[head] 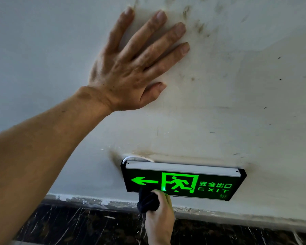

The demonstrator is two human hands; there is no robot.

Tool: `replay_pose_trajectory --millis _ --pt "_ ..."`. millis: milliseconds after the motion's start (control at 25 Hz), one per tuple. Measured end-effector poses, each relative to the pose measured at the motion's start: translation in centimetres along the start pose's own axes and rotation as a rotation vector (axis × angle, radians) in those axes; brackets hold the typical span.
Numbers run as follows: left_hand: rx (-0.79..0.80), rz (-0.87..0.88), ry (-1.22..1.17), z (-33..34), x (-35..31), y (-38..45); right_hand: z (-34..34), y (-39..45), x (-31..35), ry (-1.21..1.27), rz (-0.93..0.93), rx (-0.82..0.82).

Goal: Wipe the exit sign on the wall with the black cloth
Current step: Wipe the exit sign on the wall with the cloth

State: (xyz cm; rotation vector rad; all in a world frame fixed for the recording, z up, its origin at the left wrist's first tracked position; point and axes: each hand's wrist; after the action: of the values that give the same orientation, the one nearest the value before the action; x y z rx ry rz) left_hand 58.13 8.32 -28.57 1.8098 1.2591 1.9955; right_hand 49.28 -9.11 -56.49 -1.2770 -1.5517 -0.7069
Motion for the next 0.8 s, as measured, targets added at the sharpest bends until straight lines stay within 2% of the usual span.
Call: replay_pose_trajectory --millis 320,520,800 --pt "-0.006 0.008 -0.003 0.1 0.1 -0.2 -3.3 0.4 -0.1 0.335 0.171 -0.264" --pt "0.000 0.010 0.002 0.0 0.1 -0.2 -5.7 1.2 -0.9 0.344 0.239 -0.447" --pt "0.001 0.012 0.009 -0.1 0.1 -0.2 -9.6 2.3 -2.5 0.572 0.438 -0.645"
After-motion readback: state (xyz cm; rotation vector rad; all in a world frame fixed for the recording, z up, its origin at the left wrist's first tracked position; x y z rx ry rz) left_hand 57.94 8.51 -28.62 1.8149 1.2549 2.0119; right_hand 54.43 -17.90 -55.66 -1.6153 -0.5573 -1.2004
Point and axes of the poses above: each hand's wrist, its own y-axis towards the middle knuckle, its own z-axis out of the palm, x = y × z, and after that the axes turned 1 degree about -z, right-handed
